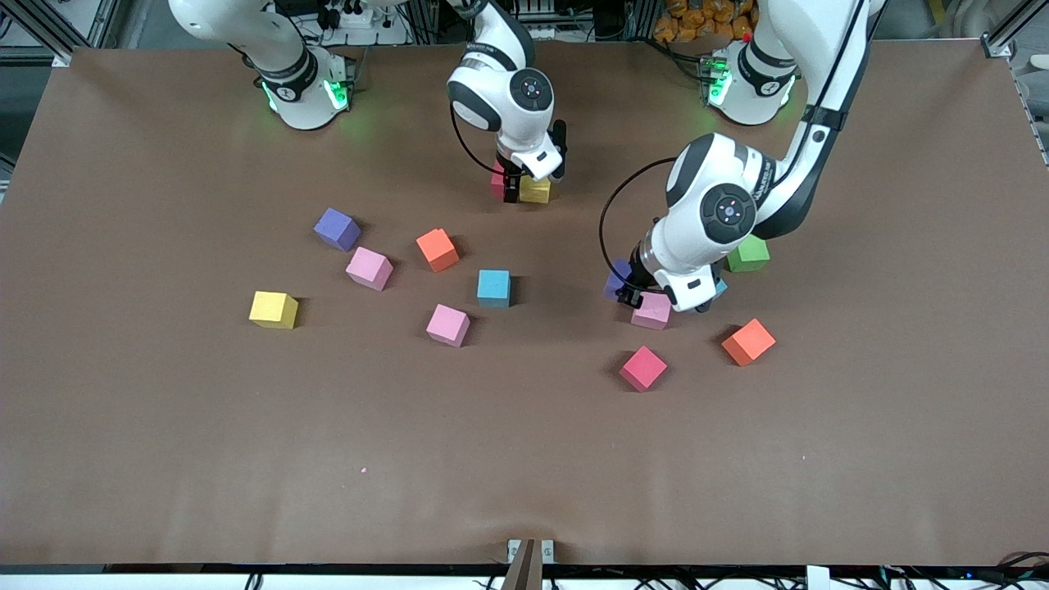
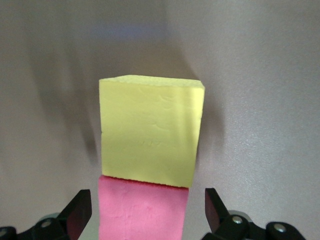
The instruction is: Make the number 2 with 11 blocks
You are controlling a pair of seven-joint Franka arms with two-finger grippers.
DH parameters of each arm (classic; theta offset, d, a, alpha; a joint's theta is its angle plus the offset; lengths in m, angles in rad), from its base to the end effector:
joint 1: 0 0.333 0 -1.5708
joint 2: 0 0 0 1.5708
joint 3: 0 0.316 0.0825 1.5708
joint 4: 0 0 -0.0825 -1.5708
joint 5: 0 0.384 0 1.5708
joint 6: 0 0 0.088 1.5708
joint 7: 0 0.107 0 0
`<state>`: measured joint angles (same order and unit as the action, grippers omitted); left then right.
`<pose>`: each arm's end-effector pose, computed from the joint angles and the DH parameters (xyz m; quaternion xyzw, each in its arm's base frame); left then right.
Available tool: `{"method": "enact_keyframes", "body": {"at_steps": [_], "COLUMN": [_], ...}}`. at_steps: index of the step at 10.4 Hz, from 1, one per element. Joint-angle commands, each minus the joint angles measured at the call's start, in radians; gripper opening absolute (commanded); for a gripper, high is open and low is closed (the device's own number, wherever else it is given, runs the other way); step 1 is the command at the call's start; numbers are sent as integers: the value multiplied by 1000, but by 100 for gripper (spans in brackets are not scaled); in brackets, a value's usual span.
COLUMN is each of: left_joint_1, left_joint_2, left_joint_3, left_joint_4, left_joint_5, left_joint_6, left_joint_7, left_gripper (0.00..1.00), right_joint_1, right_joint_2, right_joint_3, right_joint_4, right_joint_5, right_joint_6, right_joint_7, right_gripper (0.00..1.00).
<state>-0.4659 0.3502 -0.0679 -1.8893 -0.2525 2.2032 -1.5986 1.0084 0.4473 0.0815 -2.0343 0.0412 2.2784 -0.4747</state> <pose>0.5332 -0.3225 0.3196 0.8138 0.5700 -0.1067 0.0380 0.2659 0.5115 0.2078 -0.7173 -0.6887 0.1059 0.0001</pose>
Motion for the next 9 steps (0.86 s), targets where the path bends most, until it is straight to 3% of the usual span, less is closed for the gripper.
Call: {"method": "enact_keyframes", "body": {"at_steps": [1, 4, 9], "left_joint_1": [10, 9, 0], "left_joint_2": [-39, -43, -42], "left_joint_3": [-4, -13, -47], "left_joint_4": [-17, -21, -62], "left_joint_5": [21, 19, 19], "left_joint_6": [-20, -20, -10], "left_joint_7": [-67, -191, -317], "left_gripper": [5, 5, 5], "right_joint_1": [4, -45, -223], "right_joint_2": [-68, -116, -52], "right_joint_3": [-5, -9, -12], "right_joint_4": [-3, 38, 167], "right_joint_5": [5, 6, -7], "right_joint_6": [-75, -178, -191], "right_joint_7": [10, 10, -60], "right_gripper": [100, 100, 100]}}
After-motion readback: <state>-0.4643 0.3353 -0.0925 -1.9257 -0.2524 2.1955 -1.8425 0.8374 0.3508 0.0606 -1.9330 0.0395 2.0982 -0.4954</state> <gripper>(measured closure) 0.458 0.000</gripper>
